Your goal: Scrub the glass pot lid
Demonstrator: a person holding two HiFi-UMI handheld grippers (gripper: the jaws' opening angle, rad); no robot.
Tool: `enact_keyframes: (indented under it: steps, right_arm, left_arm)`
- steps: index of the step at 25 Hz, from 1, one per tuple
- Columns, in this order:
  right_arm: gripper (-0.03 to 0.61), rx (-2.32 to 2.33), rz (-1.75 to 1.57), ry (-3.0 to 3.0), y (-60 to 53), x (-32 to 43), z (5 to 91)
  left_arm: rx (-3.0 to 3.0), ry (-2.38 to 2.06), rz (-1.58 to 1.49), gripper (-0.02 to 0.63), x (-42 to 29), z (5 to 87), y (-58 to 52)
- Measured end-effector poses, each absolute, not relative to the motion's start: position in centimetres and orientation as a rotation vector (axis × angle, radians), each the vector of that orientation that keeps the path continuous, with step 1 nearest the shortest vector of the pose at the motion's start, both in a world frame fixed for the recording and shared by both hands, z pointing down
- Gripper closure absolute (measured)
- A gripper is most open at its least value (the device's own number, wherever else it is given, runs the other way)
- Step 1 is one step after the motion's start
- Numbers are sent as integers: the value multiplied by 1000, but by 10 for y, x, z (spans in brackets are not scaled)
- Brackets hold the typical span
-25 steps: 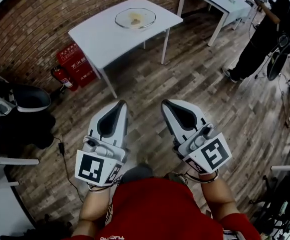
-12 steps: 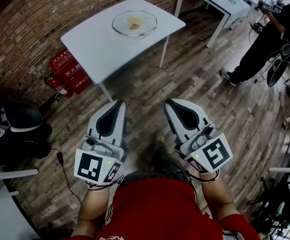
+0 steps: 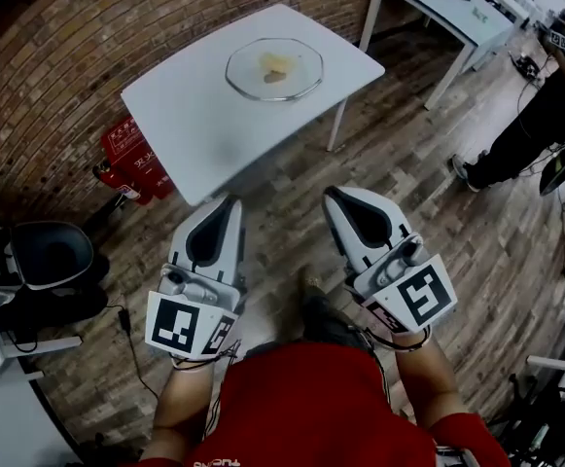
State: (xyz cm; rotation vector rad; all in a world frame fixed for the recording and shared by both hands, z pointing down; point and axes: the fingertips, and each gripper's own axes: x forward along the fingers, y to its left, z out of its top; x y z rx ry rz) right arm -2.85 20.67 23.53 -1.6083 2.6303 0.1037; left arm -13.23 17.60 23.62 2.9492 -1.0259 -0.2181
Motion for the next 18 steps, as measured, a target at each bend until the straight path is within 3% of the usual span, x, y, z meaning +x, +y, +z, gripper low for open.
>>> enact_keyframes:
  steps: [11,18]
  right_arm:
    - [549,-1461,152,2743,70,64,233]
    - [549,-1424,143,2780,16,94,241]
  left_arm:
    - [2869,-1210,-201,597,-46,238,47]
    - [2814,-1307,-152,597,-27,247,5]
